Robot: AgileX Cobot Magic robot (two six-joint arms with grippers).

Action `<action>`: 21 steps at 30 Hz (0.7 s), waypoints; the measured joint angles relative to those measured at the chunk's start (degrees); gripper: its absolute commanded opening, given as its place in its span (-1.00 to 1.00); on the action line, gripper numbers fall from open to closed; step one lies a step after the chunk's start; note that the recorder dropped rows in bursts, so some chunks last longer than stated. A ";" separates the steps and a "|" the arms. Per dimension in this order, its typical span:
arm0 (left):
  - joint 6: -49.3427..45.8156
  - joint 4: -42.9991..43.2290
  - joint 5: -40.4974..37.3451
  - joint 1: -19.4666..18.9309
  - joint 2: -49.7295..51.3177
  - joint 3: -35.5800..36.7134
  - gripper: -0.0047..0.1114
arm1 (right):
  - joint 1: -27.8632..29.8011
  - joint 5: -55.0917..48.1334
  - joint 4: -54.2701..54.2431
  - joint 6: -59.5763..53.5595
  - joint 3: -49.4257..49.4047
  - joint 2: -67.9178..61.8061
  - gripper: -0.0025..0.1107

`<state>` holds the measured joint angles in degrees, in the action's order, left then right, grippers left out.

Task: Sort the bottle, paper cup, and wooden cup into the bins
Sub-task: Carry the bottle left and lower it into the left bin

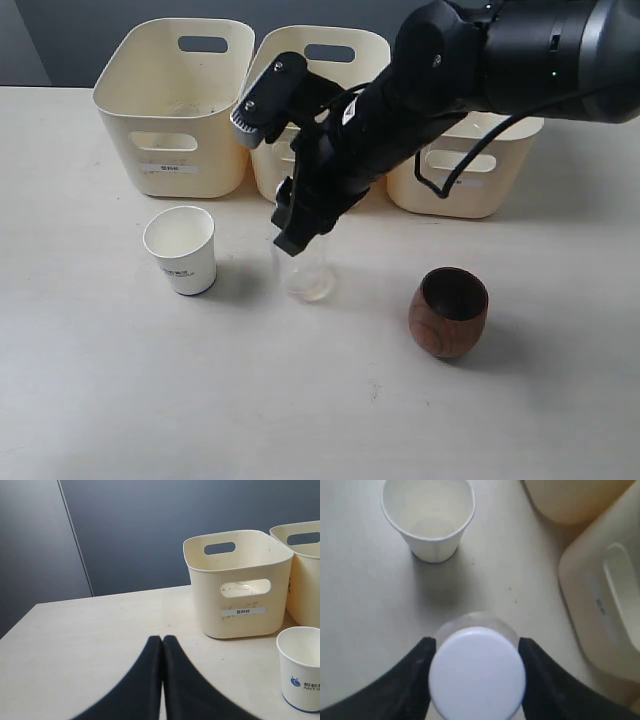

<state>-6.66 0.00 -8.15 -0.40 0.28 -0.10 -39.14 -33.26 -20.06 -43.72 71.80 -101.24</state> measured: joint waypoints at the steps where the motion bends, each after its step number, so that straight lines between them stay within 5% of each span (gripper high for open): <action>1: 0.00 0.00 0.00 0.00 0.00 0.00 -0.92 | -0.51 1.26 0.00 -0.14 0.00 1.00 -0.97; 7: 0.00 0.00 0.00 0.00 0.00 0.00 -0.92 | -7.72 18.11 0.22 -1.28 0.00 8.84 -0.97; 15: 0.00 0.00 0.00 0.00 0.00 0.00 -0.92 | -9.39 39.74 0.46 -1.40 0.25 9.52 -0.97; 21: 0.00 0.00 0.00 0.00 0.00 0.00 -0.92 | -9.39 38.57 0.24 -1.52 9.56 0.75 -0.97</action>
<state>-6.66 0.00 -8.15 -0.40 0.28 -0.10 -48.53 5.31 -19.82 -45.24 81.35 -100.49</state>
